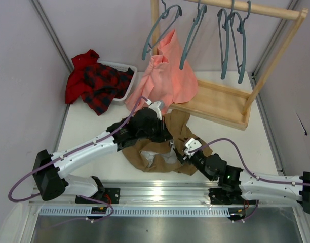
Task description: Place the skirt on the hanger
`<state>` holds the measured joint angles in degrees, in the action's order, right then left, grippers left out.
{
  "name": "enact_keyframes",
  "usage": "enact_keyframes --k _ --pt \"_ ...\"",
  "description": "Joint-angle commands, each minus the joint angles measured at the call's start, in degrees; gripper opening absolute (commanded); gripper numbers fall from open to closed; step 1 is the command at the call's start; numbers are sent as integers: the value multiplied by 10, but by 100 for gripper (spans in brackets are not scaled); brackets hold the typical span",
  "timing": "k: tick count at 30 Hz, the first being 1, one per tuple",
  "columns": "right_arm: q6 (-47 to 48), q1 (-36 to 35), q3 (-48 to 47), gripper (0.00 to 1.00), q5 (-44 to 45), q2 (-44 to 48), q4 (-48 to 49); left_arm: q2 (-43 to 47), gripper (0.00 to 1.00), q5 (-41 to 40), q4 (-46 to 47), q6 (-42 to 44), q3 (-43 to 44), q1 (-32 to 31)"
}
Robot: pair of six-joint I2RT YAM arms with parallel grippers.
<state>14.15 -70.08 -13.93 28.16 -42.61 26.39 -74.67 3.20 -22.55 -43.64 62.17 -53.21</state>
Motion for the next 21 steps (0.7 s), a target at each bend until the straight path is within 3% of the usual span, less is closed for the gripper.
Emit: enact_keyframes --k 1,11,21 --pt "5 -4 -34 71 21 -26 17 6 2 0 5 -9 22 5" --pt "51 -22 -65 68 73 -132 118 16 1 -20 -5 -7 19 5" --pt "71 -34 -72 62 102 -129 146 13 2 -27 -3 -8 17 7"
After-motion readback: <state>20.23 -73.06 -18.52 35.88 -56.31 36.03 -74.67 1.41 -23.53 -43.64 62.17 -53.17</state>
